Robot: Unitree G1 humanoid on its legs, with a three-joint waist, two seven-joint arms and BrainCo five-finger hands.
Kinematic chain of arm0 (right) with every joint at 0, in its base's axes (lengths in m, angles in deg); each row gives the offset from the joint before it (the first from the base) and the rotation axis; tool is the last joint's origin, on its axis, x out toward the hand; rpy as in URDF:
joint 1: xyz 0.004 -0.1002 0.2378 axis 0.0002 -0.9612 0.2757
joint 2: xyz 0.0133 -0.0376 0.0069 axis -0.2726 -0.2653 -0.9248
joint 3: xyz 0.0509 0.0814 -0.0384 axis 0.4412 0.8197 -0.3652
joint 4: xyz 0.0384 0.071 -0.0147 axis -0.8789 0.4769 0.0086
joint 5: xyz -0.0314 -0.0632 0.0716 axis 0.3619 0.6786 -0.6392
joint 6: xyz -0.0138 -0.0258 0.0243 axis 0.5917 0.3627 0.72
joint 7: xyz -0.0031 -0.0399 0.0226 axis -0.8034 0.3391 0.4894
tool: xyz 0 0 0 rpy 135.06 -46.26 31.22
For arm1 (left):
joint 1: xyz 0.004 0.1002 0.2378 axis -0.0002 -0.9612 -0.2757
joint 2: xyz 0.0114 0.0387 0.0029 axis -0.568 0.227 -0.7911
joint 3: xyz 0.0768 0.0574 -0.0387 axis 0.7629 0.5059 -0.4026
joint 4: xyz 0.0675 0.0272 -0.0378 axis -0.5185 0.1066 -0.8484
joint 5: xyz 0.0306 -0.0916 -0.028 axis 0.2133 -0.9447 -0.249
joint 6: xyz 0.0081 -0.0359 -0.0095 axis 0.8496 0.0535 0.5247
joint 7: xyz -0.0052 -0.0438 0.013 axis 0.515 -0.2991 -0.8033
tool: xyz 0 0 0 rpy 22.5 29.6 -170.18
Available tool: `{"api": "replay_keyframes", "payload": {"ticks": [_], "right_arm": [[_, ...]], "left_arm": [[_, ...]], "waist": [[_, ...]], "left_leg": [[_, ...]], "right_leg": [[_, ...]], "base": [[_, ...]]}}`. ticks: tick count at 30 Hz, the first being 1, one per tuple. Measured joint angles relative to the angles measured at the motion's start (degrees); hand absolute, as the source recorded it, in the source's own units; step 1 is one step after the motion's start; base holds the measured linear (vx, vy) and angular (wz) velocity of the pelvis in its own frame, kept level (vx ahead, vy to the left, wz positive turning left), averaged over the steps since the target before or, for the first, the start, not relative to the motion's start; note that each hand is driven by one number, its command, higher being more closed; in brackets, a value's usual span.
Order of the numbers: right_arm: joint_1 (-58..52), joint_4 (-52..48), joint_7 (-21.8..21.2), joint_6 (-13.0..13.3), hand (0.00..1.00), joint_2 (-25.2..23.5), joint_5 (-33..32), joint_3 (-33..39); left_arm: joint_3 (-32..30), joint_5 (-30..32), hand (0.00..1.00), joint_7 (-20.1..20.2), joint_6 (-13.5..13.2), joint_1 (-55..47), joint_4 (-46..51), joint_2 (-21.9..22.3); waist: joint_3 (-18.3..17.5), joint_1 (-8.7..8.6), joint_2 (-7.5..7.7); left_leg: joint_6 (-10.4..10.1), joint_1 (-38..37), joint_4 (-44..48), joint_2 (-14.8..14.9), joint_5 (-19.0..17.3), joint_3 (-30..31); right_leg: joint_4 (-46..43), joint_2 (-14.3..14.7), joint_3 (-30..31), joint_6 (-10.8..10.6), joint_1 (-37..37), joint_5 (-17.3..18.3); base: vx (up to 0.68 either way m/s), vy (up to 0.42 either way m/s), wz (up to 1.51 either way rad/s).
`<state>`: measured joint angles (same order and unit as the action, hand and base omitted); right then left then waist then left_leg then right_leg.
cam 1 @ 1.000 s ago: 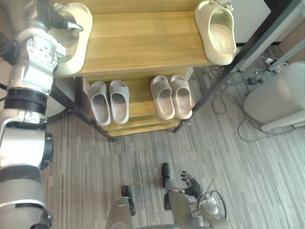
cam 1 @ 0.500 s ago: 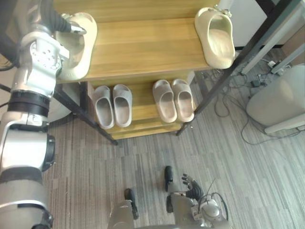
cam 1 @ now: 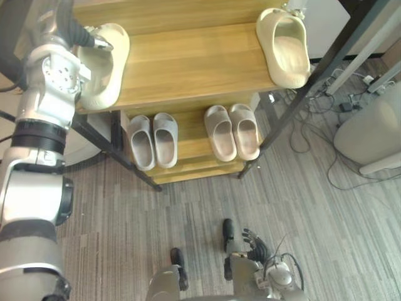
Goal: Organize the slippers on the shoe rack
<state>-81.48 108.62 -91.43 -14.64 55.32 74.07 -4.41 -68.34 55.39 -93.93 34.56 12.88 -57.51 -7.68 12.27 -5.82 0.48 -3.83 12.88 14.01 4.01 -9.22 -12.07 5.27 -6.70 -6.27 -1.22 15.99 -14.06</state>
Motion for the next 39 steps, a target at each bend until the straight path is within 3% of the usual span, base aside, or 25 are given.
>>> {"api": "replay_keyframes", "payload": {"ticks": [8,19,28,29,39], "right_arm": [[0.3,-0.1,0.0,0.1,0.0,0.2,-0.3,0.0],[0.3,-0.1,0.0,0.7,0.0,0.2,-0.8,0.0],[0.4,-0.3,0.1,1.2,0.0,0.4,-1.8,0.1],[0.4,-0.4,0.1,1.2,0.0,0.4,-1.8,0.1],[0.5,-2.5,0.1,1.3,0.0,0.4,-1.9,1.1]], "left_arm": [[1.8,5.7,0.0,0.0,1.0,0.2,-0.7,-1.5],[4.5,13.5,0.0,0.0,1.3,0.8,-0.7,-3.2],[6.0,14.5,0.0,-0.2,1.6,2.2,-0.5,-4.9],[6.4,14.5,1.0,-0.2,1.7,2.9,-0.5,-4.9],[7.9,14.5,1.0,-0.2,1.5,7.1,-0.6,-4.9]], "waist": [[0.0,0.02,-1.48],[0.0,0.01,-1.55],[0.1,-0.32,-1.66],[0.2,-0.32,-1.6],[2.7,-1.21,-0.4]], "left_leg": [[0.1,0.6,-1.2,-0.5,0.5,-0.1],[0.1,1.2,-1.2,-0.6,0.5,-0.2],[0.1,3.1,-0.9,-0.5,0.5,-0.8],[0.1,3.1,-0.9,-0.5,0.5,-0.9],[0.3,3.4,0.6,-0.2,-0.6,-2.5]], "right_leg": [[0.0,-0.3,0.1,0.0,1.1,0.0],[0.0,-0.3,0.2,-0.1,1.9,0.0],[-0.1,-0.3,0.9,0.0,4.0,-0.3],[-0.1,-0.3,0.9,0.0,4.0,-0.3],[-0.1,-0.2,2.7,0.2,4.7,-0.1]], "base": [[-0.01,0.052,0.01],[0.0,0.052,-0.01],[-0.01,0.048,-0.03],[0.0,0.045,-0.03],[-0.01,0.058,-0.09]]}}
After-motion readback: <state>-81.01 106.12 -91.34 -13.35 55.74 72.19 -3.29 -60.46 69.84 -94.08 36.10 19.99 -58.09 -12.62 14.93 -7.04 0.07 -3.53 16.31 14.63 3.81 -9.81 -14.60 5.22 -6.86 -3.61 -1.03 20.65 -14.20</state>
